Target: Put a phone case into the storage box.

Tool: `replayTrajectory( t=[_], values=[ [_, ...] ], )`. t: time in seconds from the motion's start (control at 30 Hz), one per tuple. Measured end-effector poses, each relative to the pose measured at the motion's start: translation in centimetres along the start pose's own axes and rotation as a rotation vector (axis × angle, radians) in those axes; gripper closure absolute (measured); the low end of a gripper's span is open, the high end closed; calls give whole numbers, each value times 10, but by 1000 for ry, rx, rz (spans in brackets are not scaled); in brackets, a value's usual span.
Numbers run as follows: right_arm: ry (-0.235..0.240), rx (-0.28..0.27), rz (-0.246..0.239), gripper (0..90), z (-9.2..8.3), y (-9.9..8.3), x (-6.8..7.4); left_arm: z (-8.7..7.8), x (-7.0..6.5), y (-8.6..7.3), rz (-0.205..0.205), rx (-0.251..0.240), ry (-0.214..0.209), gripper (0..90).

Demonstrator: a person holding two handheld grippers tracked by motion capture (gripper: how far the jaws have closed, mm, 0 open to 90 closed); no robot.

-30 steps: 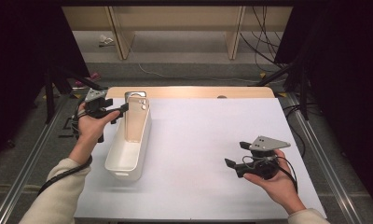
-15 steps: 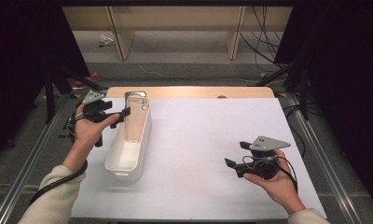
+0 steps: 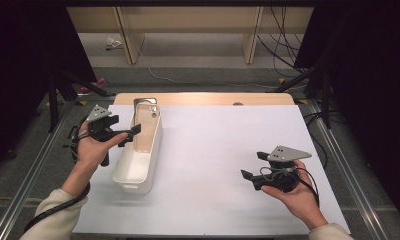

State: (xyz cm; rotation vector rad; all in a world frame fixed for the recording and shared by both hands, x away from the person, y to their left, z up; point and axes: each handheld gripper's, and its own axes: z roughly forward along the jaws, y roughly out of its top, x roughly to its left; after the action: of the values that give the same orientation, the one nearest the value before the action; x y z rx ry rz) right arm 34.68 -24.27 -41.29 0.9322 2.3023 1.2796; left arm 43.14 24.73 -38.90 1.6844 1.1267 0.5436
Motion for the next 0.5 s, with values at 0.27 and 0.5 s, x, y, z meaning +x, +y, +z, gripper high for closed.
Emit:
replayTrajectory(
  t=[0.27,0.5],
  values=[
    [1,-3,4,167,0,0,0,-6,-13,-8,25,7,-22,30],
    [3,-5,3,167,0,0,0,-16,-27,-9,35,-30,-62,28]
  ],
)
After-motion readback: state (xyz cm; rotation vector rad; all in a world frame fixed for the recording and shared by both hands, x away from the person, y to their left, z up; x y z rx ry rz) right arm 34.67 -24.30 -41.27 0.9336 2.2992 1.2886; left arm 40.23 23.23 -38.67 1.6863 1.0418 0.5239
